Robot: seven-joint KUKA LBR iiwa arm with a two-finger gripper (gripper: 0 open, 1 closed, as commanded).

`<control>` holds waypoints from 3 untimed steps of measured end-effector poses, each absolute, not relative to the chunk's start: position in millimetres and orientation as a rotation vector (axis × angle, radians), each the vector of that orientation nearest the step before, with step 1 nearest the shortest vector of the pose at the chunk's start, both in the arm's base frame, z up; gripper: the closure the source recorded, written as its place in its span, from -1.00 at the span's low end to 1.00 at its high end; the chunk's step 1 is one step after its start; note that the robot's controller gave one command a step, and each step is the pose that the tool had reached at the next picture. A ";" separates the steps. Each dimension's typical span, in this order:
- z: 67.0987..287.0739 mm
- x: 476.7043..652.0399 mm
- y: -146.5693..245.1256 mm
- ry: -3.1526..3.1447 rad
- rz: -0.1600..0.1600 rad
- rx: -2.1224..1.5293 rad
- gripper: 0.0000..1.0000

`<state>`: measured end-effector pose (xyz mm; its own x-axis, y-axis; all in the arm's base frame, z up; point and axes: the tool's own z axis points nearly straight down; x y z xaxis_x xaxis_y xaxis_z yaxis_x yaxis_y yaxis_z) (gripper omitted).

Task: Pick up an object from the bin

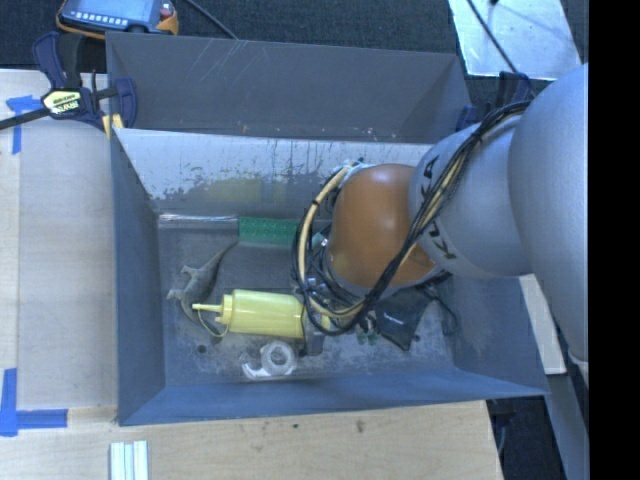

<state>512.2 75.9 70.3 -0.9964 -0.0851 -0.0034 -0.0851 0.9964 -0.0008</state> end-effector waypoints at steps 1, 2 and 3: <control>123.3 502.4 83.1 3.143 -0.001 -0.155 1.00; 113.9 558.4 101.6 3.122 0.002 -0.202 1.00; 95.9 578.4 104.4 3.130 0.000 -0.227 1.00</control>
Offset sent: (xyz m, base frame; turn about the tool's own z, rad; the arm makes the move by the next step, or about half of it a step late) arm 0.0833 0.0390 0.0070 -0.0682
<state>578.4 104.4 95.9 -0.9895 -0.1444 -0.0032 -0.1444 0.9895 -0.0002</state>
